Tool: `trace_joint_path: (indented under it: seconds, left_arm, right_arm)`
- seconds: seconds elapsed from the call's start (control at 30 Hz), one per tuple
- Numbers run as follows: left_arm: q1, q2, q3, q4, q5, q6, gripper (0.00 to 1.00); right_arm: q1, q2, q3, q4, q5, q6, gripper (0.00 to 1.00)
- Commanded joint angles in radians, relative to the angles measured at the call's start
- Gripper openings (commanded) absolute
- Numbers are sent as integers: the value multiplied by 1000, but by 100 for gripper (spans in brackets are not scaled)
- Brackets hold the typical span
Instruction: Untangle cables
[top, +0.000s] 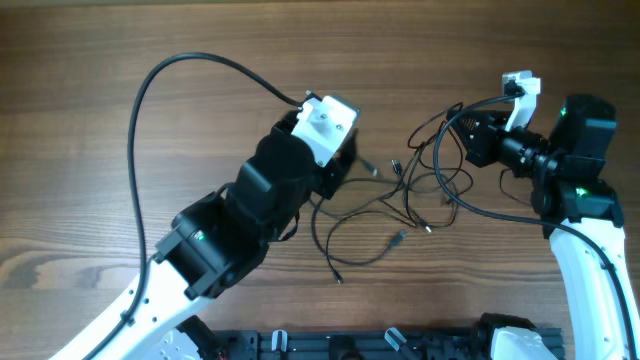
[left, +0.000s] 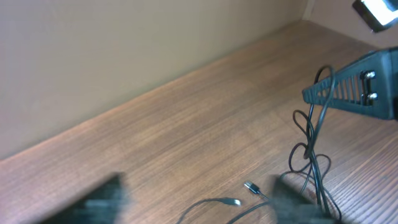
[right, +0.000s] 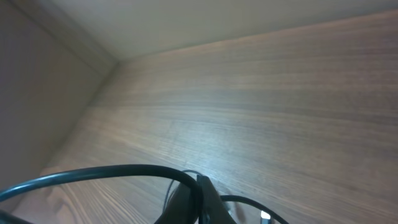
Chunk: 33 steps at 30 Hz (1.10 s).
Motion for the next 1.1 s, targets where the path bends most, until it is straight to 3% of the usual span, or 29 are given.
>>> trace_joint_path:
  seconds: [0.0,0.13,0.5,0.63,0.83,1.07]
  left_arm:
    - [0,27,5,3,39,-57,100]
    - [0,40,5,2,132,-106,100]
    - [0,41,5,-3,132,-106,100]
    - [0,41,5,-2,151,-109,100]
    - [0,41,5,27,323,-139,100]
    - [0,61,5,69,486,-177,100]
  right_arm:
    - [-4,5,-1,16,-56,4,4]
    - [-4,5,-1,122,-58,99,4]
    - [-5,5,-1,579,-219,404,5]
    - [-16,5,0,645,-229,459,5]
    - [-75,5,0,763,-237,552,5]
    - [-90,5,0,774,-241,551,5]
